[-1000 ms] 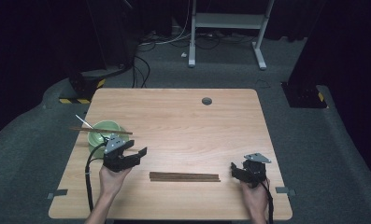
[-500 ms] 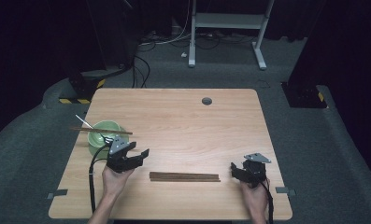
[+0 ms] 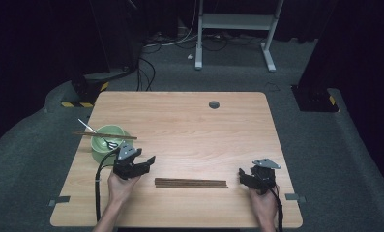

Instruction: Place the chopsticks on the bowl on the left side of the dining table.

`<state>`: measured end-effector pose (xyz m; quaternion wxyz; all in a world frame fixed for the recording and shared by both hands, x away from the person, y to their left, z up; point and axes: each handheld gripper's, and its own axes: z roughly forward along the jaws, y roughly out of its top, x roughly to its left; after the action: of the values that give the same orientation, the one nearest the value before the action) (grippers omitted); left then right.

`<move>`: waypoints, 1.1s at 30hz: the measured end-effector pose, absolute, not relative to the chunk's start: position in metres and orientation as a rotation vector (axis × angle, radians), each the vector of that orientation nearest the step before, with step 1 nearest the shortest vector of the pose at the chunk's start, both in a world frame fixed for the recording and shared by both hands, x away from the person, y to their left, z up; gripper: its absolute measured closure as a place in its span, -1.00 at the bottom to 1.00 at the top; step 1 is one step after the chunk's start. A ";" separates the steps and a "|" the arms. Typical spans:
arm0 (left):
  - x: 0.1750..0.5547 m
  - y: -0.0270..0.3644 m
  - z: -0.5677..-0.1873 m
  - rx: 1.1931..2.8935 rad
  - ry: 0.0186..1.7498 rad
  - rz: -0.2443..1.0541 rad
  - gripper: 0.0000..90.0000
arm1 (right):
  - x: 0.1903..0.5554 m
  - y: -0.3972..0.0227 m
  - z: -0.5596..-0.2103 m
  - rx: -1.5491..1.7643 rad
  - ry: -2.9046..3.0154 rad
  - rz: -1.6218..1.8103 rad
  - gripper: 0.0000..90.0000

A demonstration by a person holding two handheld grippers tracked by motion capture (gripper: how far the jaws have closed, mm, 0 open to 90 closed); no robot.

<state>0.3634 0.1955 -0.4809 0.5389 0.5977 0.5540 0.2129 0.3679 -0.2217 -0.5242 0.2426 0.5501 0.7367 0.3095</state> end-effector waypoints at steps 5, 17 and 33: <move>0.366 0.194 -0.486 1.436 1.331 0.521 -0.23 | 0.368 -0.222 -0.524 1.503 2.014 0.846 -0.48; 0.373 0.193 -0.492 1.449 1.356 0.507 -0.20 | 0.368 -0.222 -0.524 1.496 2.016 0.845 -0.48; 0.379 0.198 -0.512 1.451 1.416 0.536 -0.17 | 0.368 -0.222 -0.524 1.492 2.018 0.845 -0.48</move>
<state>0.3788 0.1978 -0.5120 0.4988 0.5998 0.5851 0.2217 0.3681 -0.2221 -0.5242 0.2441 0.5464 0.7391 0.3093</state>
